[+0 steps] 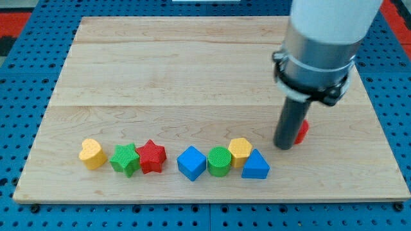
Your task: Move the red circle to the top of the board
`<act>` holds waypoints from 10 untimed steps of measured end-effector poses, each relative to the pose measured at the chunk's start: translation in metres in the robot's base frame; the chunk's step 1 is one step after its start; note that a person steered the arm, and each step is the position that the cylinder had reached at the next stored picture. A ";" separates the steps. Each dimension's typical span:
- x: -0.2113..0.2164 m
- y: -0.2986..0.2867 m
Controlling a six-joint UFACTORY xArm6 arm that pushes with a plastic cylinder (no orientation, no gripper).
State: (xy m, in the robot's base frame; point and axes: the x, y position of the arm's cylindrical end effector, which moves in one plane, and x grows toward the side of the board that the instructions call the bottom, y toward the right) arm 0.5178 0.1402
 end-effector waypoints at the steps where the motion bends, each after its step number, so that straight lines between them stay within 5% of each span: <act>1: 0.018 0.028; 2: -0.023 0.070; 4: -0.086 -0.144; 5: -0.082 -0.092; 6: -0.047 -0.120; 7: -0.060 -0.212; 8: -0.101 -0.239; 9: -0.109 -0.254; 10: -0.105 -0.174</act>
State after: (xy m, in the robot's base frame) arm 0.4125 -0.0334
